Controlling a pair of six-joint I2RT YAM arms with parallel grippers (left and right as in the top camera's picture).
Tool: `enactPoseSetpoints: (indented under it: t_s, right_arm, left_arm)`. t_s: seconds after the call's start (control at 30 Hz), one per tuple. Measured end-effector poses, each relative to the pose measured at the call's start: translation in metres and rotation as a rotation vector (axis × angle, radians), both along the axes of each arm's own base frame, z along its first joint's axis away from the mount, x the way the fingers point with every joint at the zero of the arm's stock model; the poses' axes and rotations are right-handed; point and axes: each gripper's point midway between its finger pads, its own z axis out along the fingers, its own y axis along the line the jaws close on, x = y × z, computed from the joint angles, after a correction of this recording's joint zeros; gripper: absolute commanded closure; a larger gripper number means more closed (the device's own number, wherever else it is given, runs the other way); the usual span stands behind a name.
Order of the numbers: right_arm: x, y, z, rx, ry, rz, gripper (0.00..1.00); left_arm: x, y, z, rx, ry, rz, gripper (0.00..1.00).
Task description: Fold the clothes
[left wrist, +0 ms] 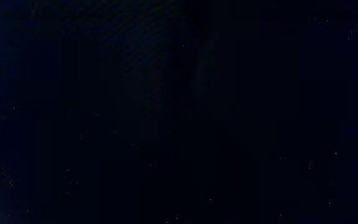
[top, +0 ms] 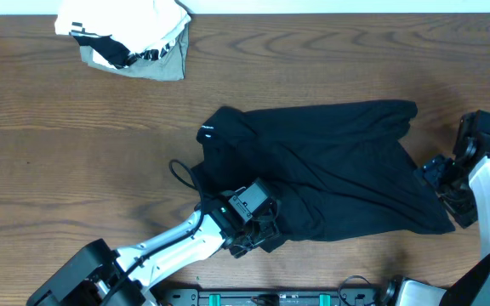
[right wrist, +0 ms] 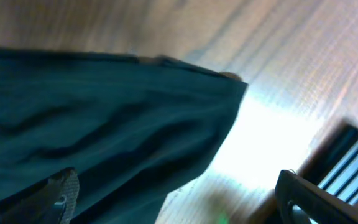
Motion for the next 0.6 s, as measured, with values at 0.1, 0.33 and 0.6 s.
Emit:
enactPoseSetpoints:
  t_s: [0.1, 0.33, 0.6]
  right_arm:
    - [-0.006, -0.008, 0.000, -0.003, 0.003, -0.051, 0.01]
    - [-0.027, -0.022, -0.008, 0.004, 0.033, -0.153, 0.01]
    - [-0.045, -0.022, -0.038, 0.034, 0.044, -0.214, 0.01]
  left_arm:
    - [0.000, 0.001, -0.003, 0.011, 0.000, -0.001, 0.54]
    - [-0.001, 0.002, -0.003, 0.013, 0.003, -0.005, 0.55]
    - [-0.001, 0.002, -0.003, 0.012, 0.003, -0.005, 0.55]
